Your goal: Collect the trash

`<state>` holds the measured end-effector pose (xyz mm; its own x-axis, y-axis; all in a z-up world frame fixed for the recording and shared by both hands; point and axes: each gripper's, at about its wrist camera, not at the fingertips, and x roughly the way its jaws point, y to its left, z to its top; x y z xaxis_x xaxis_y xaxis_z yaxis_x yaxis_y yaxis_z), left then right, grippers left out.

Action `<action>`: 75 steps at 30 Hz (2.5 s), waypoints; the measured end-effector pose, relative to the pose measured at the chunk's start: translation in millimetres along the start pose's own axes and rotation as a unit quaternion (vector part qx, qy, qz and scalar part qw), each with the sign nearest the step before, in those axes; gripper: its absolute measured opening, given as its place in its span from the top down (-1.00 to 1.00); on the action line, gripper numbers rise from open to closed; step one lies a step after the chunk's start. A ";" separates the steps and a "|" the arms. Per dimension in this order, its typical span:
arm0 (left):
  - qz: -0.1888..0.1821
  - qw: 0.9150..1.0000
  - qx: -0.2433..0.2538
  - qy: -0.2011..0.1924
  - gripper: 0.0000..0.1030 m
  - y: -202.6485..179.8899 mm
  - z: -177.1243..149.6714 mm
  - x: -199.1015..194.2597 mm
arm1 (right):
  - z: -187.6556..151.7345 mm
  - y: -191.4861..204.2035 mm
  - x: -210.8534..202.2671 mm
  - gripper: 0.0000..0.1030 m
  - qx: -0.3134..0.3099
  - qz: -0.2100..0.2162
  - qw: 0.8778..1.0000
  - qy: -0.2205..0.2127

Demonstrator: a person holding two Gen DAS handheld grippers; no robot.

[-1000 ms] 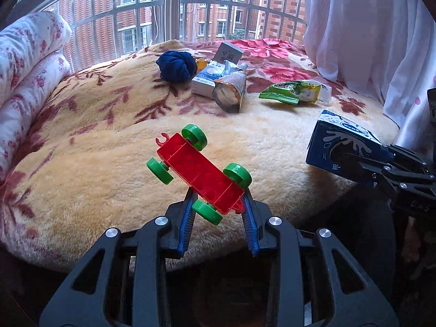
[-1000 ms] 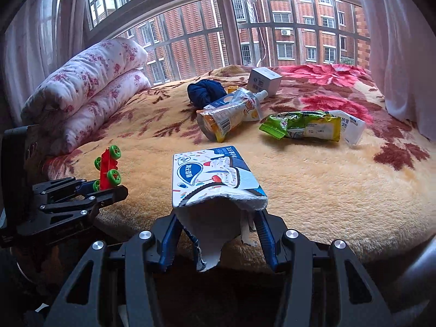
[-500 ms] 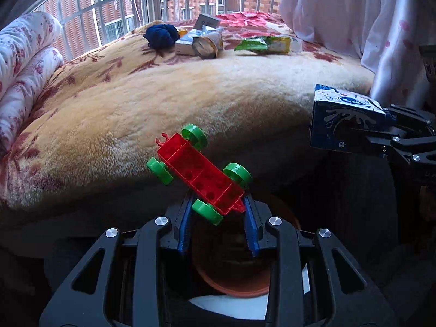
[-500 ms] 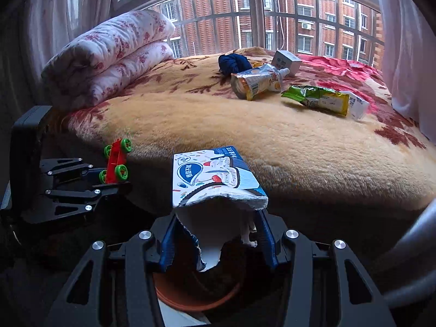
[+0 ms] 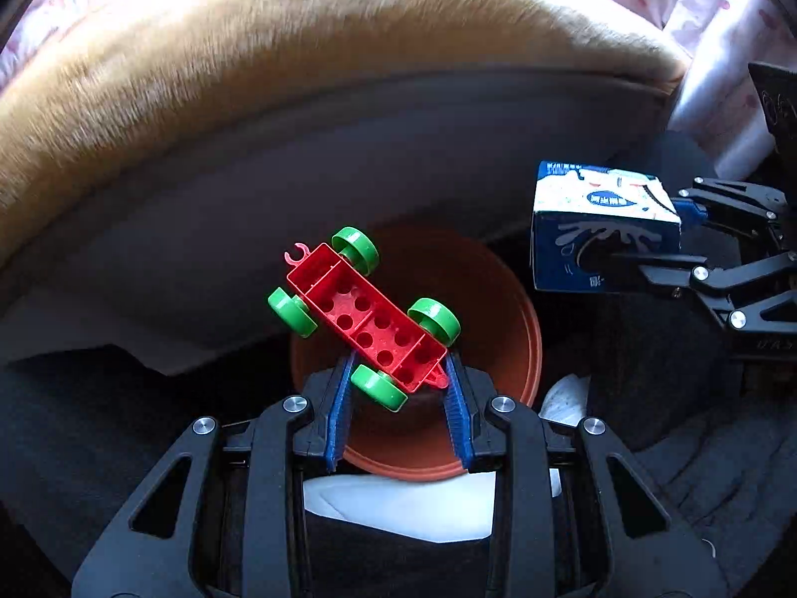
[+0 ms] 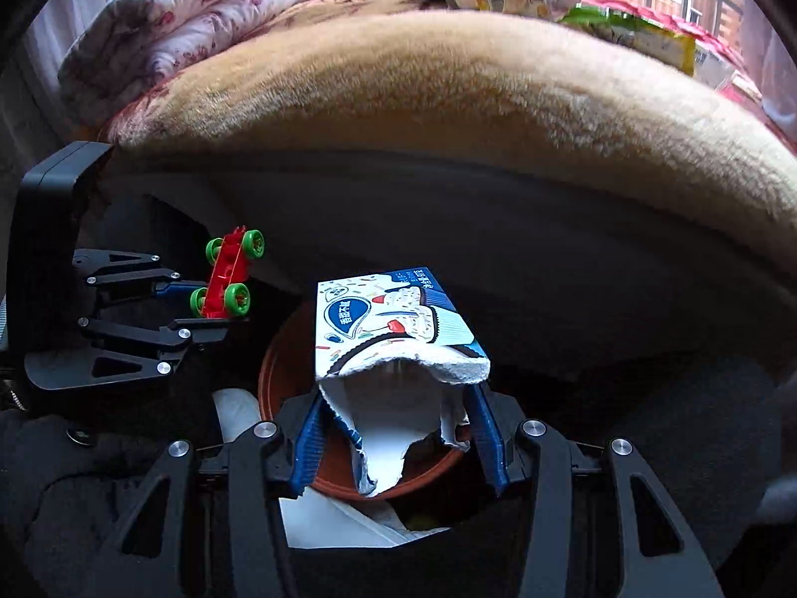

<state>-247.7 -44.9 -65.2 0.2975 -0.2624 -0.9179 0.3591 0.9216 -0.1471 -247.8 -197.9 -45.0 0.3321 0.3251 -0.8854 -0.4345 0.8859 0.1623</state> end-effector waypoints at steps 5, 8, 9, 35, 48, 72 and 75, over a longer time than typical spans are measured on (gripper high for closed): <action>-0.013 0.999 -0.017 0.039 0.39 9.1 3.6 21.6 | -3.8 -5.1 30.4 0.02 0.008 0.014 0.999 0.047; -0.017 0.998 -0.019 0.059 0.39 10.6 5.1 32.2 | -3.5 -6.8 42.9 0.01 0.007 0.020 0.998 0.066; -0.020 0.997 -0.019 0.066 0.39 11.2 5.3 35.4 | -3.1 -7.1 46.2 0.00 0.006 0.021 0.997 0.070; 0.012 0.997 -0.014 0.080 -0.51 10.5 4.6 31.6 | -5.0 -18.1 27.5 -0.43 0.034 0.009 0.998 0.054; 0.058 0.992 0.010 -0.109 -0.69 15.9 21.9 -76.6 | 70.9 -74.9 -81.7 -0.60 0.116 0.031 0.988 -0.095; 0.040 0.986 -0.038 -0.158 -0.70 50.9 99.7 -84.8 | 255.2 -226.0 15.7 -0.75 0.432 0.055 0.891 -0.131; 0.042 0.986 -0.046 -0.155 -0.70 55.9 103.9 -80.8 | 265.0 -226.1 23.9 -0.75 0.430 0.036 0.893 -0.126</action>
<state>-159.7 -1.8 39.0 0.5842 -0.2467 -0.7732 0.2451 0.9618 -0.1216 80.3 -302.8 12.6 0.5535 0.3598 -0.7511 0.3053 0.7514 0.5850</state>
